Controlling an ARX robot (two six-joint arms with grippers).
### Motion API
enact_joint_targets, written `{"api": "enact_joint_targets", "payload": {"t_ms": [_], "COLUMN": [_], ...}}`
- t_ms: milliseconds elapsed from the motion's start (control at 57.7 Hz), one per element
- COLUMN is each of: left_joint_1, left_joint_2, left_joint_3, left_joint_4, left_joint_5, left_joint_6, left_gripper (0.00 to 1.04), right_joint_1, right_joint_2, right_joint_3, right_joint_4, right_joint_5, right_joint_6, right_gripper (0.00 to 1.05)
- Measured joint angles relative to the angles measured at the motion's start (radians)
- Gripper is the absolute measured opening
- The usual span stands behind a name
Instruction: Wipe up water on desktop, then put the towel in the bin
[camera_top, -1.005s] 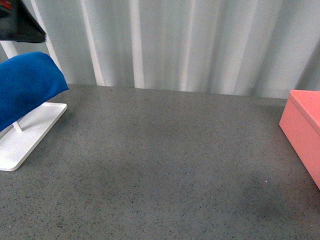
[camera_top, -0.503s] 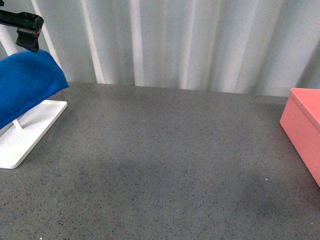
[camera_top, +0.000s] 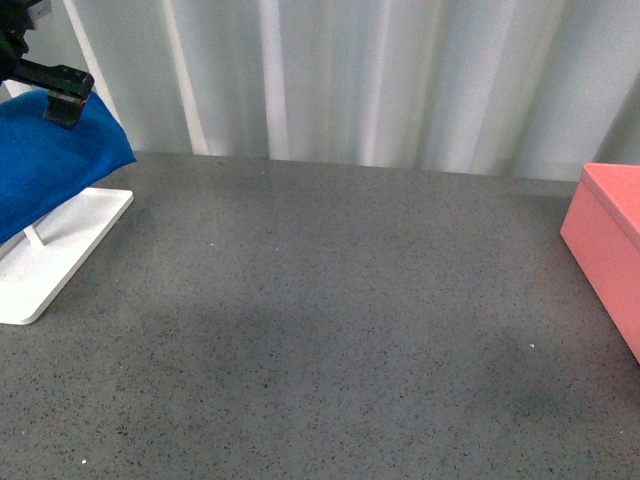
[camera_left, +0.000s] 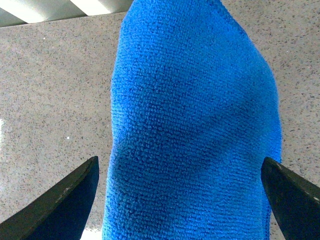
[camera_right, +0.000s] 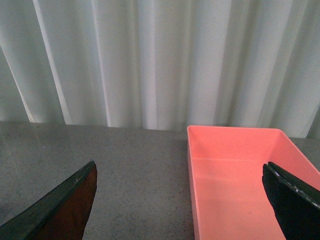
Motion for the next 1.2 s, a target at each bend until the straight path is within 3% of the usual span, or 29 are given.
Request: {"api": "enact_joint_targets", "payload": {"t_ms": [243,503,763,1196], "left_joint_1": [0.013,0.008,0.004,0.009], "left_joint_2": [0.0,0.0,-0.018,-0.099], "left_joint_3": [-0.047,-0.094,-0.089,-0.018], "left_joint_4": [0.037,0.064,0.054,0.022], "left_joint_5": [-0.011,-0.005,-0.008,0.026], "left_joint_6": [0.027,0.039,0.072,0.131], "left_gripper": [0.97,0.45,0.08,0.06], "right_joint_1": [0.0,0.0,0.0,0.0], "right_joint_2": [0.0,0.0,0.0,0.0], "right_joint_3": [0.0,0.0,0.0,0.0], "right_joint_4": [0.0,0.0,0.0,0.0], "right_joint_5": [0.0,0.0,0.0,0.0], "right_joint_6": [0.0,0.0,0.0,0.0], "right_gripper": [0.98,0.98,0.98,0.98]}}
